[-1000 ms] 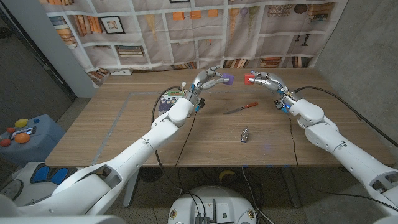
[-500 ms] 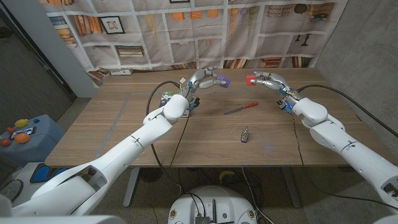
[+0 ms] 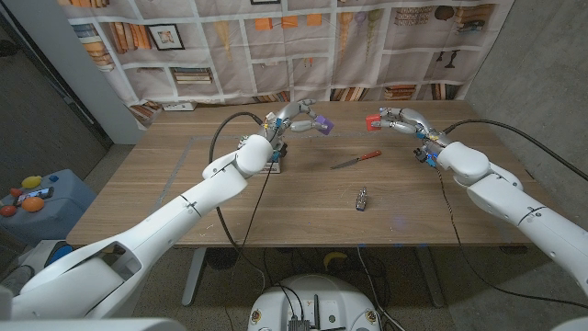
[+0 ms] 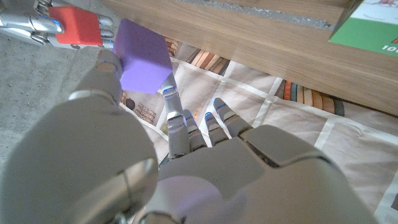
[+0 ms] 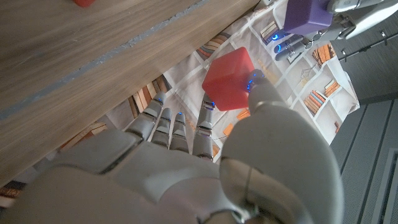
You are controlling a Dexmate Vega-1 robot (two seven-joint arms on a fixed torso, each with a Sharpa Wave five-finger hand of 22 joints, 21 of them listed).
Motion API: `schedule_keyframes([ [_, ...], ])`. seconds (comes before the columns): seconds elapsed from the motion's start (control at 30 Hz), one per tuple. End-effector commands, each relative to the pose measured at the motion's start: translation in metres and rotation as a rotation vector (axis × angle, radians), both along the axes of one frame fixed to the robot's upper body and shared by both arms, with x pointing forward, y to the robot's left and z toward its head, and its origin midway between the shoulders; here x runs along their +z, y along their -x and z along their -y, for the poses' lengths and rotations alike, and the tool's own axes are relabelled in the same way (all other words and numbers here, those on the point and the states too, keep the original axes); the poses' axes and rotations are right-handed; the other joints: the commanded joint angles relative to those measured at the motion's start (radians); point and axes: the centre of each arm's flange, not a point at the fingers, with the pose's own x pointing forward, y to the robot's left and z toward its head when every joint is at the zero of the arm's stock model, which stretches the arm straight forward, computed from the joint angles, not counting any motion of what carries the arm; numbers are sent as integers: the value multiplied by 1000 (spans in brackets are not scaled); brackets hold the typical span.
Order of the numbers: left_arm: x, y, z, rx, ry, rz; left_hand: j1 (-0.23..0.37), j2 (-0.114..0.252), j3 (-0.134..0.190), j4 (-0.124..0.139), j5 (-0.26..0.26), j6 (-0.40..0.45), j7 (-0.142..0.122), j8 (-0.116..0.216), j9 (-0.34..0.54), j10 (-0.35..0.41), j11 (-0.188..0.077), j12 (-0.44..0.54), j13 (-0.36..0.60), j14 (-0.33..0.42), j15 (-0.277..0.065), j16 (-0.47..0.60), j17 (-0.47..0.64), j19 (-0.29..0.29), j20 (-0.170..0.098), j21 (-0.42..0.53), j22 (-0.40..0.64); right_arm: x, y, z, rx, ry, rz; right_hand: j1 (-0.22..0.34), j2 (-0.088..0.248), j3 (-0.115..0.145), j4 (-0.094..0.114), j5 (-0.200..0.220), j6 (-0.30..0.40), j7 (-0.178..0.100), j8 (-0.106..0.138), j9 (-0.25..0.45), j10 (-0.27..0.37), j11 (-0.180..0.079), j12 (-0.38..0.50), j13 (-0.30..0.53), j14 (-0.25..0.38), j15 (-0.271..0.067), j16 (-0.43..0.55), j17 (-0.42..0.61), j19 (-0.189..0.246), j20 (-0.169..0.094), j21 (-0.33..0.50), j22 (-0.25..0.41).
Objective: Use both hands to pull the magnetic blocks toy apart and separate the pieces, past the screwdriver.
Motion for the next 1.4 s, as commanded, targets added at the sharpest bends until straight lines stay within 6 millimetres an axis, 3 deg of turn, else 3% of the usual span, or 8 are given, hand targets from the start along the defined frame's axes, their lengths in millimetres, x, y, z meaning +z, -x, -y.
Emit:
schedule_keyframes([
  [0.03, 13, 8, -6, 109, -125, 53, 91, 97, -2, 1, 8, 136, -141, 52, 30, -2, 4, -2, 2, -1, -2, 0, 3, 2, 6, 6, 5, 7, 4, 2, -113, 114, -8, 42, 36, -3, 0, 7, 89, -90, 97, 54, 7, -6, -4, 0, 2, -4, 6, 3, 2, -6, 0, 5],
  [0.87, 23, 21, -18, 308, -381, 103, 87, 101, -8, 2, 9, 135, -145, 50, 28, -8, 4, -1, 2, -10, 2, -1, 3, 0, 9, 4, 5, 16, 17, -9, -294, 371, -37, 51, 41, -14, 2, 6, 83, -97, 111, 44, 14, -15, -7, 0, 4, -11, 7, 10, 7, -10, 0, 5],
  [1.4, 11, 20, -13, 367, -457, 102, 83, 101, -13, 2, 9, 136, -147, 50, 26, -9, 0, 0, 2, -11, -1, 0, 3, -2, 8, 3, 5, 14, 20, -18, -399, 521, -56, 53, 40, -23, 3, 3, 77, -104, 118, 38, 24, -17, -7, 0, 4, -12, 6, 13, 9, -8, -1, 5],
])
